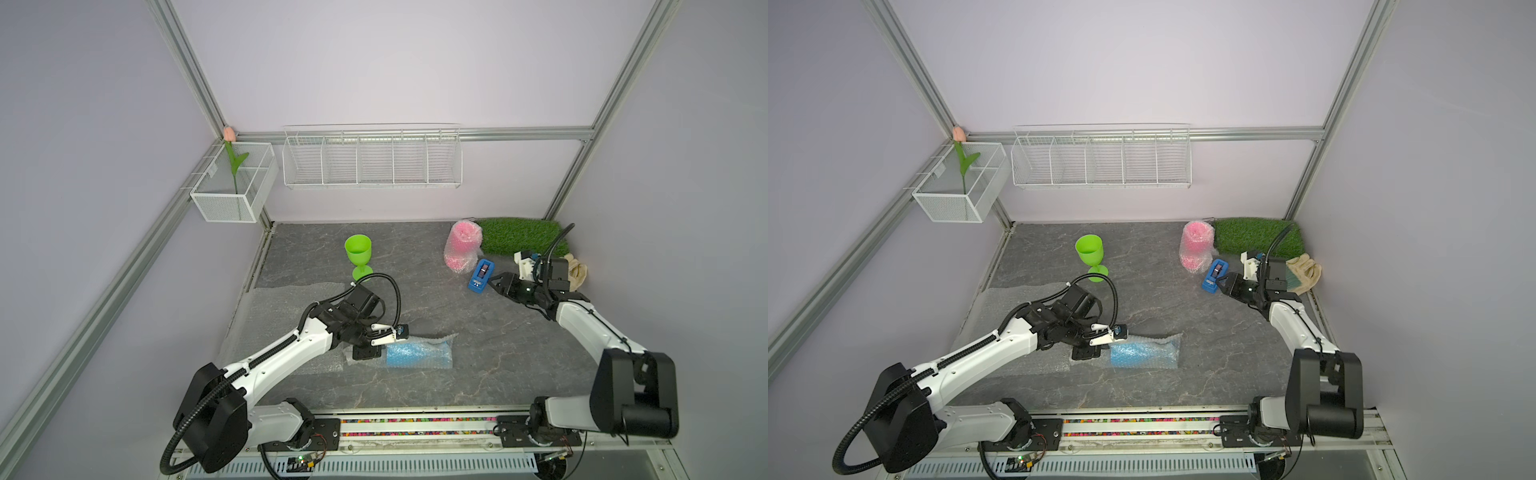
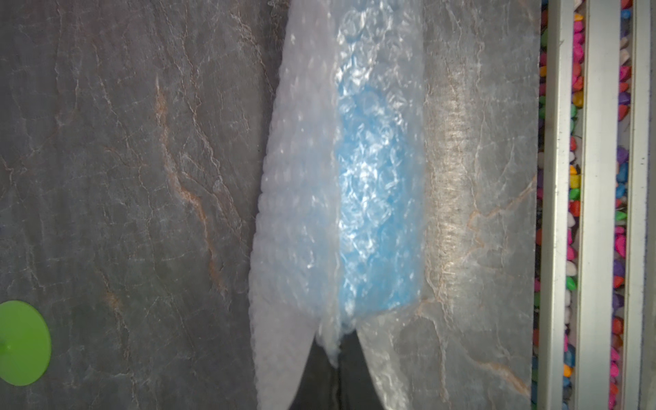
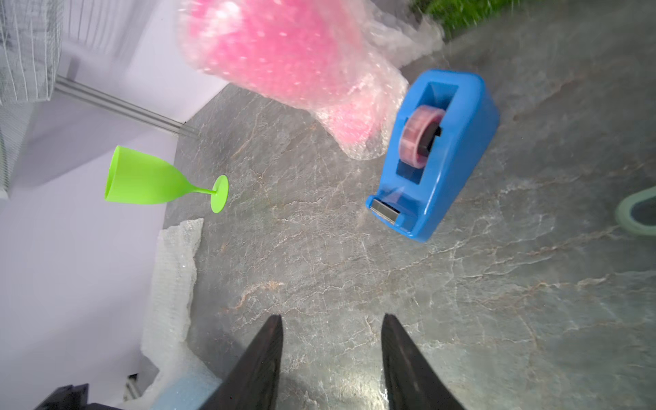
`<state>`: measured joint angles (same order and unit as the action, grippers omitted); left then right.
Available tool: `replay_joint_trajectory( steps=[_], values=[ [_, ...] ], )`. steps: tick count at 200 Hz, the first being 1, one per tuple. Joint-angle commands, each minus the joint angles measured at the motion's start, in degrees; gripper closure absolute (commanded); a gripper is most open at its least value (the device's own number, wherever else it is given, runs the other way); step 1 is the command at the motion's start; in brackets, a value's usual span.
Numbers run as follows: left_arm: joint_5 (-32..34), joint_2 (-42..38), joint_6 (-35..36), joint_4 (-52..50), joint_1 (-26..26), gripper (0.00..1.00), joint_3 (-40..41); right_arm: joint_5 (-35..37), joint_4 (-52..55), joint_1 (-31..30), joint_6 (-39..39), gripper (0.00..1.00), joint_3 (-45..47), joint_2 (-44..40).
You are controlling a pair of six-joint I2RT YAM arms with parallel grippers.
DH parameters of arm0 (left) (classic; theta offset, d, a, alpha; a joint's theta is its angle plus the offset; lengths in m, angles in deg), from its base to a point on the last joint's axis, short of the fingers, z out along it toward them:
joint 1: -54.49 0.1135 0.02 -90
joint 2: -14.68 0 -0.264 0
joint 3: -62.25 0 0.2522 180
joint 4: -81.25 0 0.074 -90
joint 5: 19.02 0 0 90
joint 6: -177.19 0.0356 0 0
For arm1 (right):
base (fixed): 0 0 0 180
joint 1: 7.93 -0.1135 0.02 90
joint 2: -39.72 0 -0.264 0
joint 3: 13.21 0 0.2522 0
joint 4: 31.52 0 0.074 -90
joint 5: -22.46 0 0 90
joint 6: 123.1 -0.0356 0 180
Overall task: Wrap wine glasses in bubble wrap
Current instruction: Pull the tape from the tape cutter.
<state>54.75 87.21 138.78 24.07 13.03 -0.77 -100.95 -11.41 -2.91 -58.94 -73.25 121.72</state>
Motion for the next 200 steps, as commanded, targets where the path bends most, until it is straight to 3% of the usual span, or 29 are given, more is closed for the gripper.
replay_joint_trajectory(
  steps=[1,46,108,200],
  values=[
    [-0.12,-0.68,1.91,-0.62,-0.15,0.94,0.52,-7.02,-6.09,2.0,-10.2,0.55,-1.21,4.53],
    [-1.2,-0.39,1.93,-0.7,-0.16,0.94,0.56,-10.98,-12.71,3.44,-15.88,0.67,-5.86,15.4],
    [-1.41,1.18,1.78,-1.16,-0.21,0.95,0.02,-14.37,-18.21,3.1,-19.64,0.67,-9.52,25.27],
    [-1.71,2.61,1.64,-1.58,-0.18,0.95,-0.33,-15.78,-24.15,1.14,-24.71,0.68,-9.73,31.14]
  ],
)
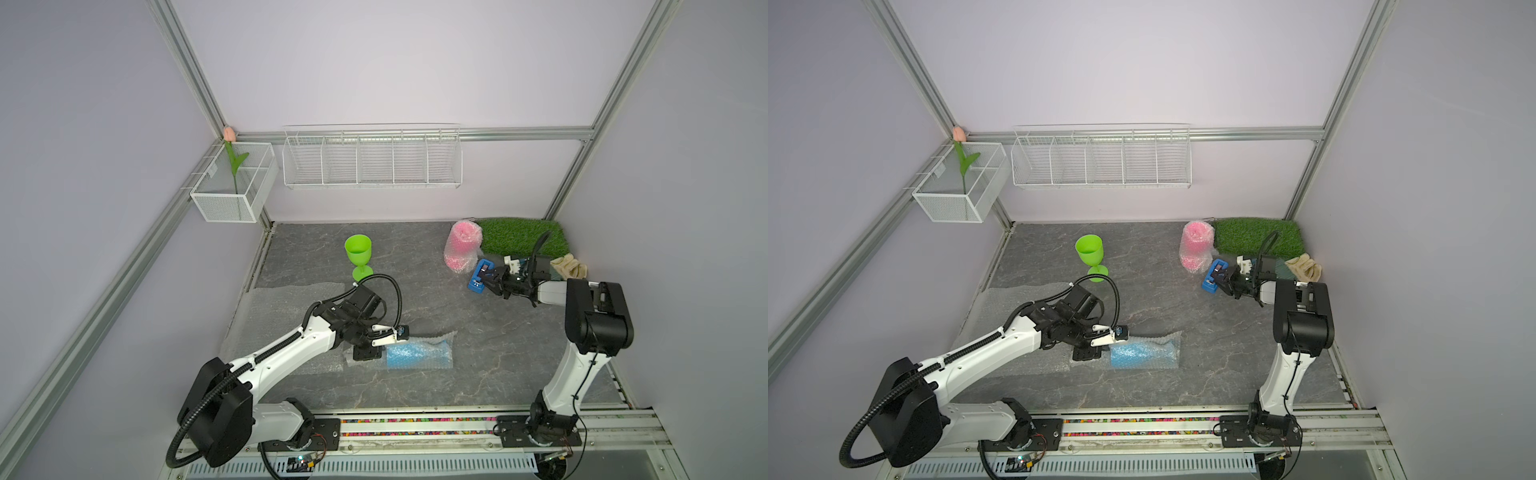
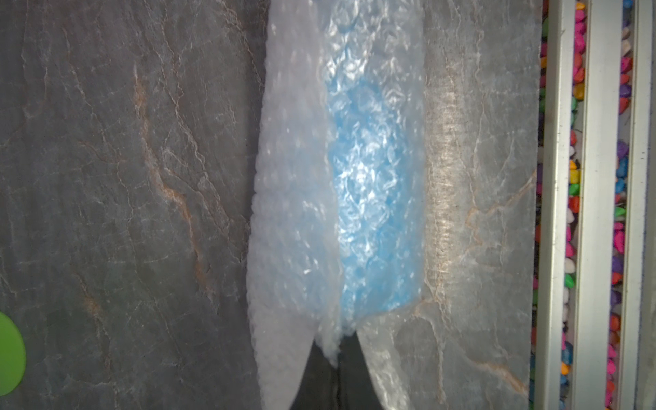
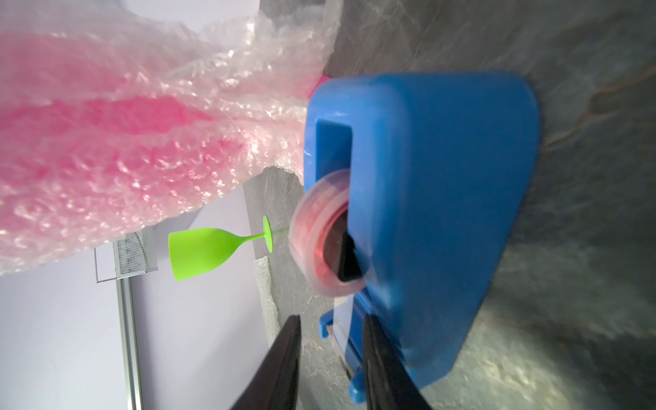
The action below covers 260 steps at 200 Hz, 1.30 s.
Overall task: Wrap wine glasses in bubble wrap
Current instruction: Pull the tape from the tape cutter.
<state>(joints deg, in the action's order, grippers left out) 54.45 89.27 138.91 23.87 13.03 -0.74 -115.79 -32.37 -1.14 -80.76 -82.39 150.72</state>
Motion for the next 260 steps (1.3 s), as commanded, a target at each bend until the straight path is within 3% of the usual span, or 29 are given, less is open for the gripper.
replay_joint_trajectory(
  steps=[1,51,101,195,260],
  values=[
    [-1.4,0.56,1.48,-1.43,-0.15,0.95,-0.34,-0.96,-3.25,-0.68,-2.93,0.68,-0.58,2.17],
    [-1.55,1.02,1.42,-1.47,-0.16,0.95,-0.43,-0.78,-7.23,-1.12,-6.57,0.75,0.01,3.04],
    [-1.23,1.21,1.25,-1.49,-0.14,0.95,-0.51,-0.31,-10.34,-1.01,-9.36,0.93,1.0,1.99],
    [-1.17,1.7,1.07,-1.74,-0.19,0.95,-0.78,0.01,-10.2,-1.98,-12.41,0.93,2.01,-5.72],
    [-1.29,1.86,0.97,-1.89,-0.21,0.95,-0.88,1.14,-9.51,-4.84,-13.83,0.93,10.21,-13.36]
  ],
)
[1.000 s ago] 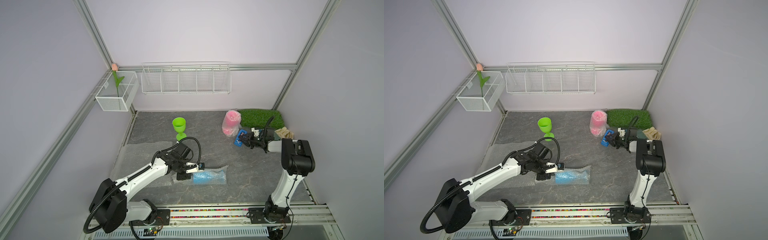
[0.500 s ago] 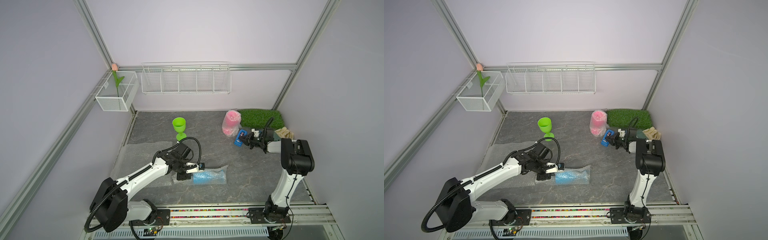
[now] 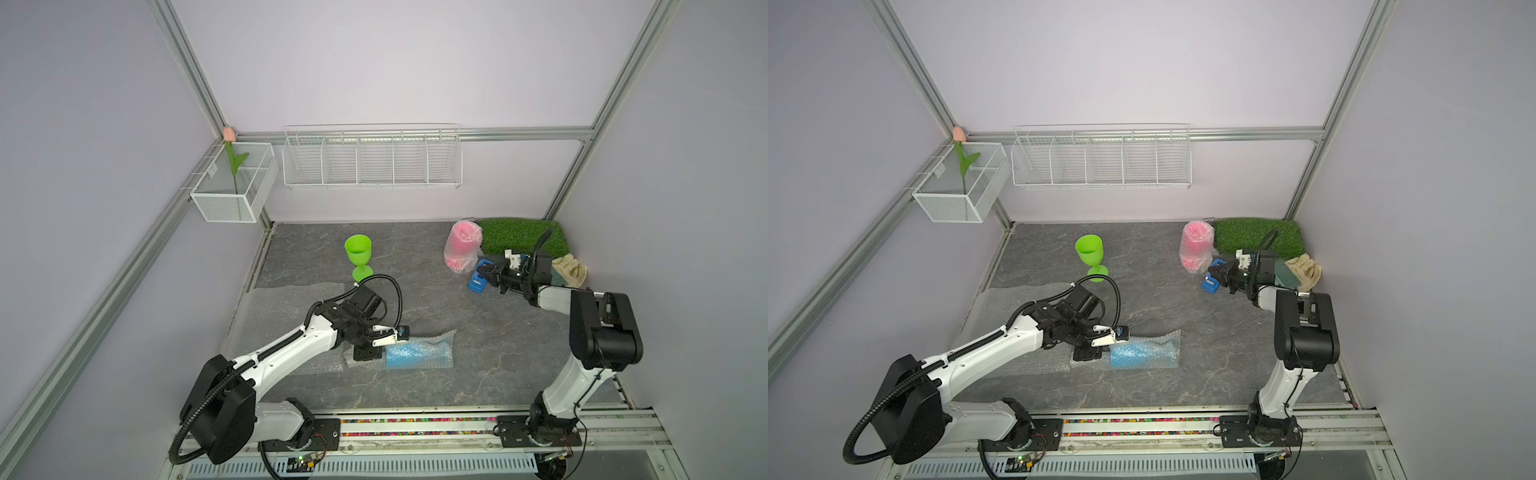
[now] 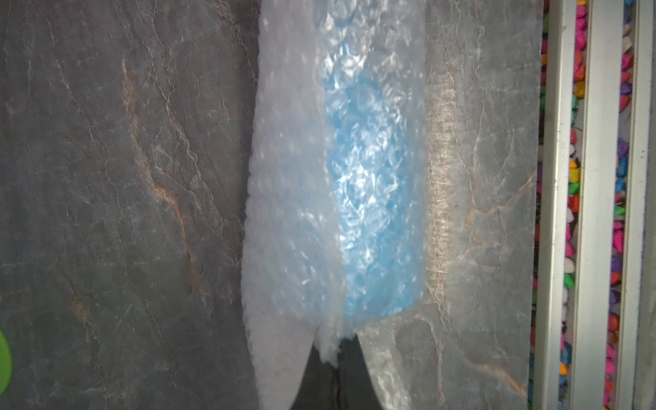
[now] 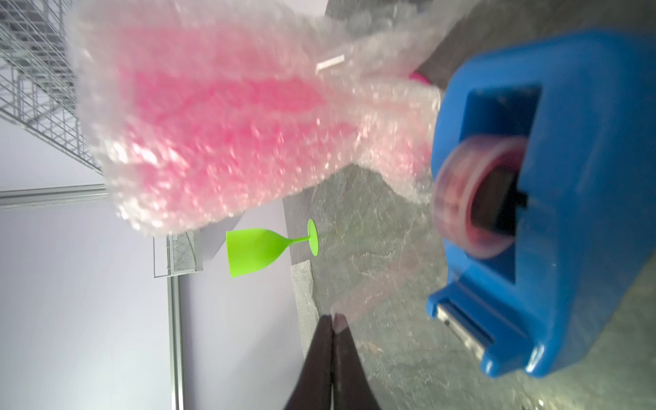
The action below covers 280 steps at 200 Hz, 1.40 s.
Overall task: Wrap wine glasses in bubble wrap
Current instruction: Pull the tape from the tape cutter.
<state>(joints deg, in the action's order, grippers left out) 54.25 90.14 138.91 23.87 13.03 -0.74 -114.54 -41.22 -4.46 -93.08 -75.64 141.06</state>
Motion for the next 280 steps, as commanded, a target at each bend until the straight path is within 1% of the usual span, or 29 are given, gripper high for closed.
replay_joint_trajectory(
  steps=[1,65,95,116,144,165,178,182,201,232,251,280],
  values=[
    [-1.11,0.95,0.99,-1.9,-0.21,0.95,-0.87,-0.02,-0.7,-1.64,-1.57,0.93,3.79,-4.0],
    [-0.93,0.64,0.89,-1.89,-0.29,0.95,-0.78,3.54,4.71,-6.29,-1.6,0.93,13.22,-15.22],
    [-0.83,0.74,0.87,-1.9,-0.3,0.95,-0.86,5.72,6.24,-9.42,-2.59,0.93,16.69,-19.25],
    [-0.65,0.46,0.79,-1.91,-0.38,0.96,-0.78,7.28,9.39,-11.89,-2.15,0.93,18.34,-21.98],
    [-0.64,0.39,0.83,-1.74,-0.47,0.96,-0.6,9.81,10.98,-14.16,-1.85,0.93,21.28,-24.16],
    [-0.62,0.65,0.83,-1.78,-0.47,0.96,-0.69,10.44,8.2,-14.85,-2.14,0.93,23.79,-22.52],
    [-0.65,0.74,0.8,-1.9,-0.47,0.96,-0.78,10.01,5.05,-14.89,-2.97,0.89,25.3,-20.36],
    [-0.67,0.78,0.74,-1.9,-0.47,0.96,-0.8,9.92,4.36,-16.48,-3.2,0.89,25.63,-19.64],
    [-0.63,0.74,0.75,-2.0,-0.47,0.96,-0.78,10.19,-0.75,-18.08,-5.13,0.84,28.05,-16.8],
    [-0.7,0.64,0.74,-1.82,-0.55,0.96,-0.69,10.77,-7.66,-20.3,-8.53,0.8,31.56,-13.83],
    [-0.67,0.67,0.73,-1.75,-0.5,0.96,-0.62,12.0,-5.87,-21.37,-8.79,0.72,32.69,-15.61],
    [-0.56,0.86,0.81,-1.73,-0.56,0.96,-0.69,14.31,3.5,-23.06,-7.26,0.61,32.69,-22.82]
  ],
)
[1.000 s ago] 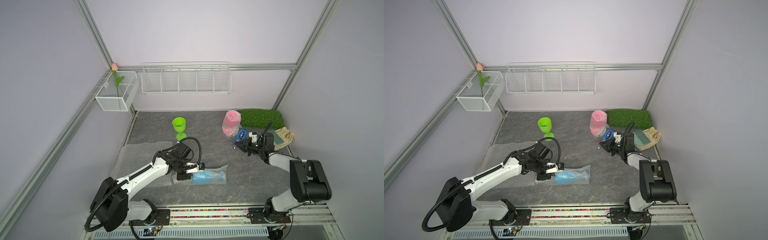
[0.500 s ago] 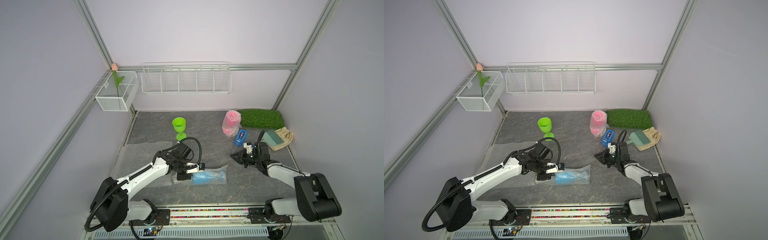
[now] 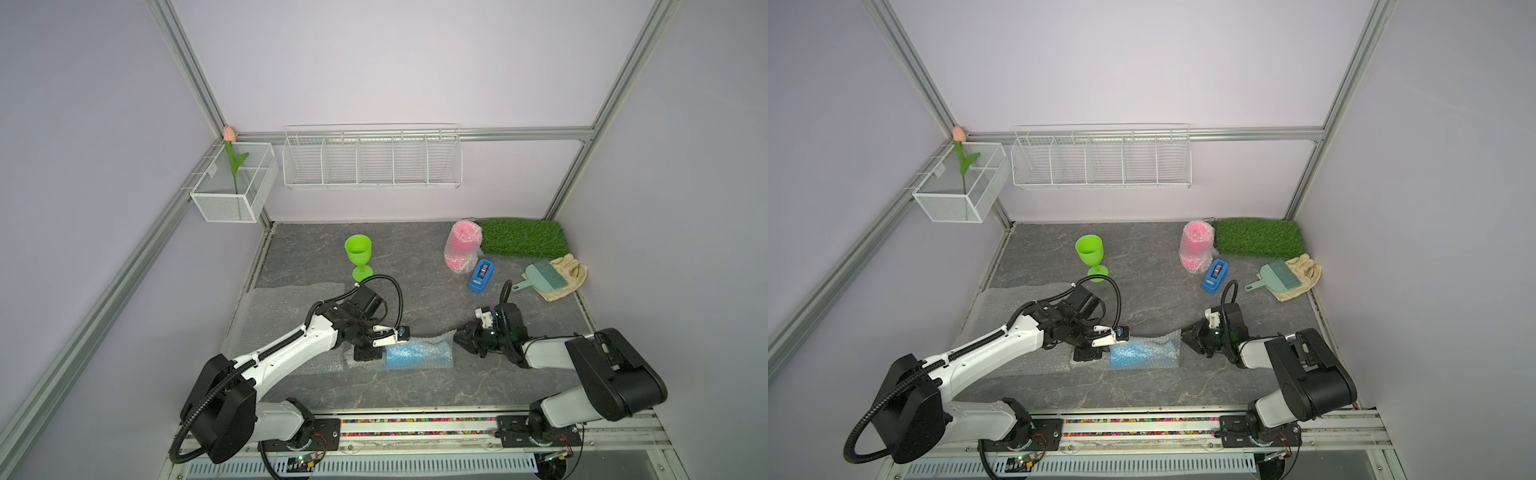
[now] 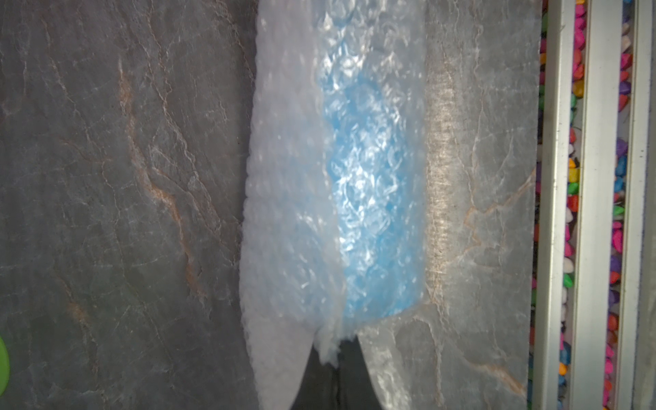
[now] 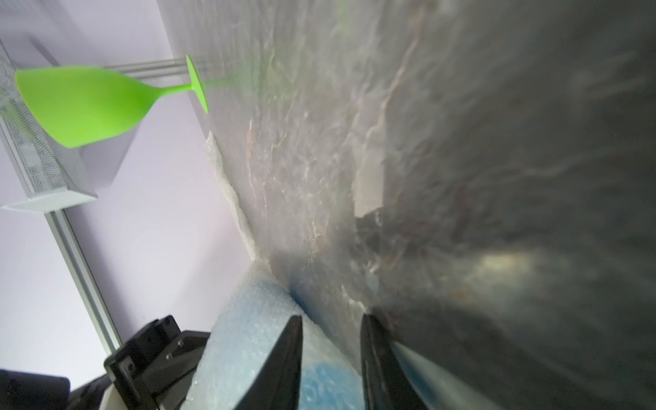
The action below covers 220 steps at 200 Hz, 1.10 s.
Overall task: Wrap wine glasses in bubble wrap
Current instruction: Pull the tape from the tape cutter, then tear off the tape using the Tape Cutter.
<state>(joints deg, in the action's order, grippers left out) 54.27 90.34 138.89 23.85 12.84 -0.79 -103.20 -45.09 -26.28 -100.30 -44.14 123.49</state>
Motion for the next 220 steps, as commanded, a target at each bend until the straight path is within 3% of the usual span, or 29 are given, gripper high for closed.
replay_joint_trajectory(
  steps=[1,48,83,106,142,220],
  values=[
    [-0.59,0.65,0.8,-1.71,-0.36,0.96,-0.65,3.06,7.95,-1.29,0.0,0.6,1.18,-5.57],
    [-0.46,1.24,0.73,-1.97,-0.35,0.96,-0.79,8.01,33.67,-0.16,7.99,0.43,-5.84,-22.06],
    [-0.43,1.24,0.79,-1.97,-0.34,0.96,-0.73,6.19,40.25,7.13,16.33,0.41,-12.46,-22.01],
    [-0.7,1.28,0.84,-1.89,-0.33,0.96,-0.82,4.8,38.6,13.17,21.45,0.43,-15.98,-17.79],
    [-0.87,1.64,0.86,-2.02,-0.36,0.96,-0.91,3.13,28.68,17.79,24.24,0.45,-20.06,-6.08],
    [-1.74,2.21,1.03,-2.31,-0.36,0.96,-1.18,0.2,6.09,19.11,19.32,0.51,-25.85,14.07]
  ],
)
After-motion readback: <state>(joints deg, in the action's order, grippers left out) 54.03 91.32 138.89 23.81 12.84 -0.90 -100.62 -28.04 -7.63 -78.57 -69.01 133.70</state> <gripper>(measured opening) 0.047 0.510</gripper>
